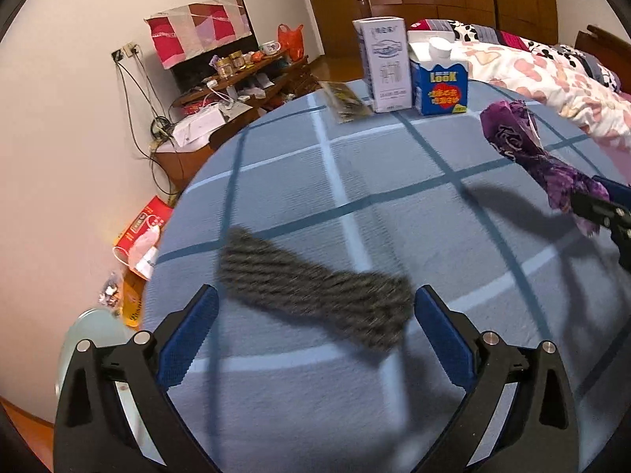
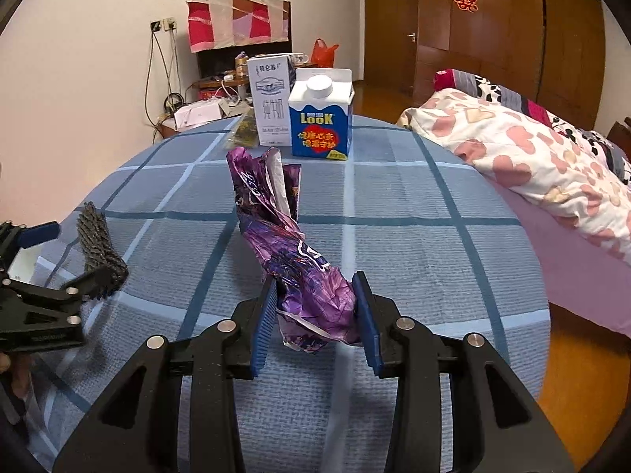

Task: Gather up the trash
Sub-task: 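Grasp the dark knitted cloth with the left tool while the right tool holds the wrapper, then carry the knitted cloth and purple wrapper over the basin with both tools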

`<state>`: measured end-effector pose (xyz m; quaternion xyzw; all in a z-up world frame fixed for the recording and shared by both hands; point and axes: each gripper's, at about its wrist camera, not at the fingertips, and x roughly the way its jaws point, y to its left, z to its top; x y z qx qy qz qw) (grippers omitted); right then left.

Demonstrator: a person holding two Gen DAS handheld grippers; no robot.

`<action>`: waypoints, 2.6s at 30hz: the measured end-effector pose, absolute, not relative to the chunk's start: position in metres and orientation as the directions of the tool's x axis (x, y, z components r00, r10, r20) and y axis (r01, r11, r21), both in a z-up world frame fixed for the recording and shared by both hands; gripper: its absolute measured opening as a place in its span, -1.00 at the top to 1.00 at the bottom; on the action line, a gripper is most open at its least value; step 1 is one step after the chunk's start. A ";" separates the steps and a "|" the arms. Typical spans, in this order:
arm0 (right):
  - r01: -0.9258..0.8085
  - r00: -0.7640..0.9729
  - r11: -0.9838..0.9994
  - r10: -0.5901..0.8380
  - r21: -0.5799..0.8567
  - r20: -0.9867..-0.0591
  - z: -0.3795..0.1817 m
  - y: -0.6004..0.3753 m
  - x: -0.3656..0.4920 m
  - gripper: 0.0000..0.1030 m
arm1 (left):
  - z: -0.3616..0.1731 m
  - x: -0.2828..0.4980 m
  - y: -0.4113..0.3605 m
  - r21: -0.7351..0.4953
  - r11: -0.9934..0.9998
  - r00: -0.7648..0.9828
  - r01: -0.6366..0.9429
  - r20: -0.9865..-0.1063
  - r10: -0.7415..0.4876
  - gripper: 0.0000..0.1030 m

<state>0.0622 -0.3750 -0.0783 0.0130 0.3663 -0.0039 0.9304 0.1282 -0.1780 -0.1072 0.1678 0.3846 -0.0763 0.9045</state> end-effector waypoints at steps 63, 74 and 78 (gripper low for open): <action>-0.125 0.735 0.991 0.057 -0.053 -0.676 -0.067 -0.280 0.074 0.20 | -0.066 0.085 -0.056 0.156 0.950 0.739 0.271 -0.666 -0.102 0.68; -0.230 0.729 0.970 0.119 -0.077 -0.674 -0.065 -0.228 0.079 0.20 | -0.064 0.076 -0.020 0.169 0.962 0.752 0.215 -0.657 -0.053 0.68; -0.262 0.725 0.961 0.137 -0.087 -0.676 -0.066 -0.210 0.081 0.20 | -0.065 0.073 -0.008 0.175 0.965 0.755 0.196 -0.655 -0.035 0.68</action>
